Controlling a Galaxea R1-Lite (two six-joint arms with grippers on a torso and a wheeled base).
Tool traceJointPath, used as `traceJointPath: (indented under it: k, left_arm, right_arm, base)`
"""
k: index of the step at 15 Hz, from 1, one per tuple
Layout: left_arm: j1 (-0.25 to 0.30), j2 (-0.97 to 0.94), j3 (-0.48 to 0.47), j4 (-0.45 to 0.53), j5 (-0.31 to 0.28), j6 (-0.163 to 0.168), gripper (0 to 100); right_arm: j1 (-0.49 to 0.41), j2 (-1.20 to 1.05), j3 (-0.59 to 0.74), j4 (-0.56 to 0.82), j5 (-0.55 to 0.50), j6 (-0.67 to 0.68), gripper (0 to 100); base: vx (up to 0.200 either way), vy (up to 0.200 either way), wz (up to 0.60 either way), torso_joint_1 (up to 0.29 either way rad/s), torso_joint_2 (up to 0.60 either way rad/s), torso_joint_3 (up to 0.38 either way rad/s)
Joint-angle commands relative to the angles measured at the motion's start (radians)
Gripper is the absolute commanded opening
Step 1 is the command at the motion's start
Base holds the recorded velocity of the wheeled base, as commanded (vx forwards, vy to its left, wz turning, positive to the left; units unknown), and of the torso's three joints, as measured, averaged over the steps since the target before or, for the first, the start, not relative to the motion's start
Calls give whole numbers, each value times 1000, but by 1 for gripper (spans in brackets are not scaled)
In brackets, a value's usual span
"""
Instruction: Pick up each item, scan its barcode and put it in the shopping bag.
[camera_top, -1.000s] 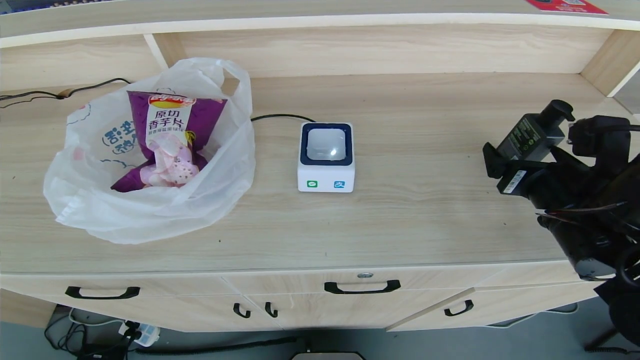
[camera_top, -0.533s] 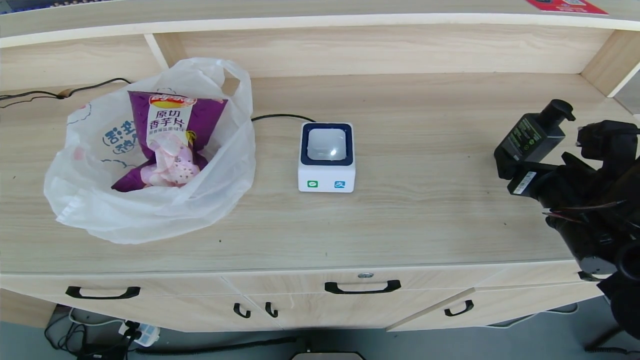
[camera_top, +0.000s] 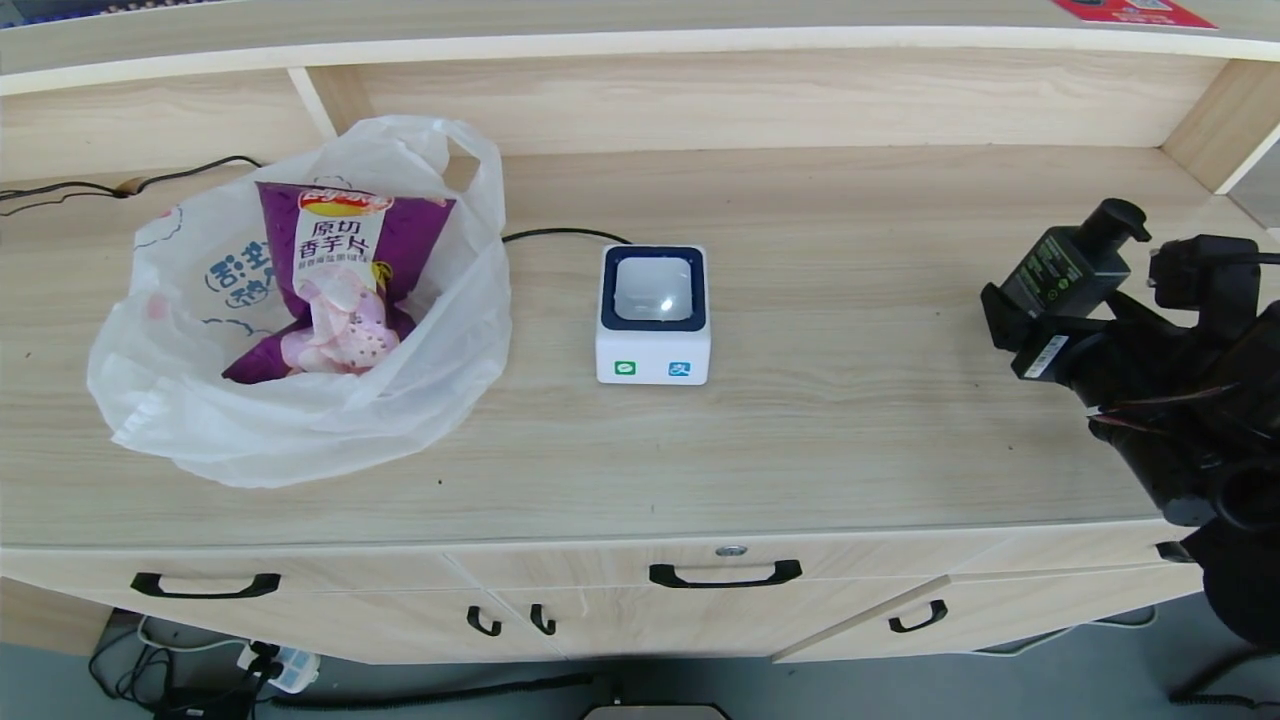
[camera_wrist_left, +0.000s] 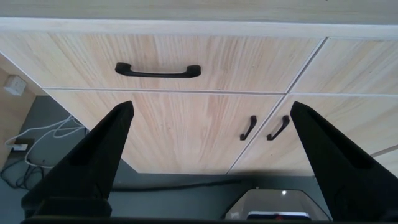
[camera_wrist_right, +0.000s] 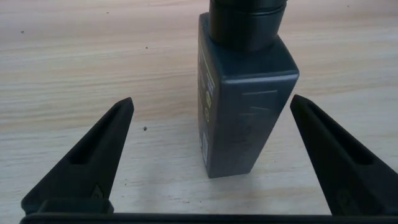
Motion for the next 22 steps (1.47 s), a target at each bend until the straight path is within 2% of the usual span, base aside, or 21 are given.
traceJointPath:
  k: [1,3,6,15,16,22]
  left_arm:
    - [-1,2,0,-2,0,-1,100]
    - [0,2,0,-4,1,1,100]
    - [-1,2,0,-4,1,-1,100]
    - [-1,2,0,-4,1,-2,100]
    - [-1,2,0,-4,1,-2,100]
    - [-1,2,0,-4,1,-5,100]
  right_arm:
    - [-20,34,-26,-1,28,-1,100]
    - [-55,51,-49,0,61,4,100]
    - [-60,68,-68,-1,132,27,100]
    - [-95,140,-213,-1,132,51,100]
    - [-95,141,-217,-1,132,51,0]
    - [-93,138,-209,-1,134,51,0]
  base:
    - [0,0,0,0,0,0]
    - [0,0,0,0,0,0]
    - [0,0,0,0,0,0]
    - [0,0,0,0,0,0]
    - [0,0,0,0,0,0]
    - [0,0,0,0,0,0]
